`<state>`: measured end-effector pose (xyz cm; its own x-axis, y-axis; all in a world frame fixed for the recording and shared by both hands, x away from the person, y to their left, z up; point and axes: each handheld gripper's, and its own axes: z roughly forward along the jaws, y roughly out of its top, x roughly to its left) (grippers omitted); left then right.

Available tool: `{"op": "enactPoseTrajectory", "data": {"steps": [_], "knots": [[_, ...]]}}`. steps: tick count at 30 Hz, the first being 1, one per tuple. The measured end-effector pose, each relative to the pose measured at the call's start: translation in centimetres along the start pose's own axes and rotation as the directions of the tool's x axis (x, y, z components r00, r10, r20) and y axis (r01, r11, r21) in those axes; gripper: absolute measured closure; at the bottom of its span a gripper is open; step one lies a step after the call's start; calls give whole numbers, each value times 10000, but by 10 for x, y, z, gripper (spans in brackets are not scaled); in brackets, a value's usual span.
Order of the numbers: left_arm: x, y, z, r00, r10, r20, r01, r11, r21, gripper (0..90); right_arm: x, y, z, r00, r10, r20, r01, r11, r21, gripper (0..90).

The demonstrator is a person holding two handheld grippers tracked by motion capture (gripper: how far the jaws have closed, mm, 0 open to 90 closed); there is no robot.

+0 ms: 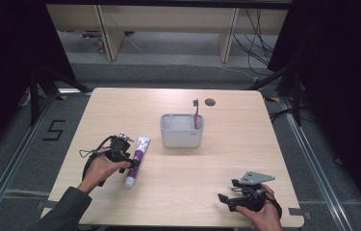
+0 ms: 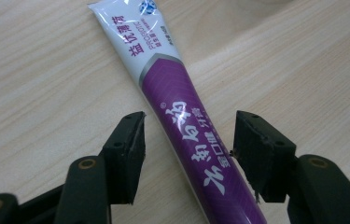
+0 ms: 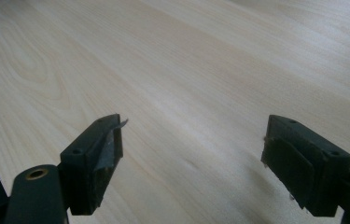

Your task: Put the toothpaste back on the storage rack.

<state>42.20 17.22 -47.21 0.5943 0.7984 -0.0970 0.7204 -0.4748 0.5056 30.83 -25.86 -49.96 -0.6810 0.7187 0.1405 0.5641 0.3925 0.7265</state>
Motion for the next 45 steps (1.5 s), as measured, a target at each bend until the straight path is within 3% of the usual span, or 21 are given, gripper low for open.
{"op": "enactPoseTrajectory", "data": {"steps": [14, 15, 16, 21, 23, 25, 28, 32, 34, 36, 40, 41, 45], "knots": [[0, 7, 14, 9995, 219, -241, -209, 9989, 422, 482, 2, 0, 0, 9998, 169, -108, -169, 9999, -2, 209], [-1, 8, 14, 9995, 199, -254, -190, 9992, 360, 485, 0, 1, -1, 10000, -83, 30, 83, 10000, -13, 209], [-1, 8, 15, 9995, 203, -248, -193, 9991, 386, 490, 2, 0, -1, 9999, 133, -23, -133, 9999, 42, 209], [-1, 8, 16, 9995, 206, -223, -195, 9987, 479, 498, 2, 0, 0, 9998, 159, -92, -159, 9999, -4, 210], [0, 9, 16, 9992, 349, -170, -339, 9977, 595, 513, 0, 1, -1, 9999, -102, 17, 102, 9999, -15, 211], [-1, 8, 18, 9993, 341, -165, -331, 9978, 575, 535, 2, 1, -1, 9999, 130, -41, -130, 9999, 47, 211], [-1, 7, 18, 9992, 371, -157, -362, 9977, 572, 568, 0, 1, -2, 10000, -91, 29, 91, 10000, -35, 212], [0, 7, 18, 9986, 520, -135, -509, 9962, 704, 607, 2, 1, -1, 9999, 132, -93, -132, 9999, -37, 212], [1, 8, 18, 9986, 508, -139, -496, 9958, 776, 609, 0, 1, -2, 9999, -102, 63, 102, 9999, 5, 212], [-1, 8, 19, 9983, 551, -183, -535, 9952, 824, 610, 2, 1, -1, 9999, 137, -36, -137, 9999, 51, 212], [-2, 12, 20, 9971, 713, -281, -677, 9913, 1125, 608, 0, 1, -2, 9999, -105, 53, 105, 9999, 7, 212], [-2, 12, 20, 9966, 776, -279, -738, 9901, 1194, 607, 1, 1, -1, 9999, 111, -26, -111, 9999, 32, 212], [-3, 14, 21, 9961, 819, -324, -770, 9883, 1314, 610, 0, 1, -1, 10000, -72, -5, 72, 10000, -66, 213]]}}
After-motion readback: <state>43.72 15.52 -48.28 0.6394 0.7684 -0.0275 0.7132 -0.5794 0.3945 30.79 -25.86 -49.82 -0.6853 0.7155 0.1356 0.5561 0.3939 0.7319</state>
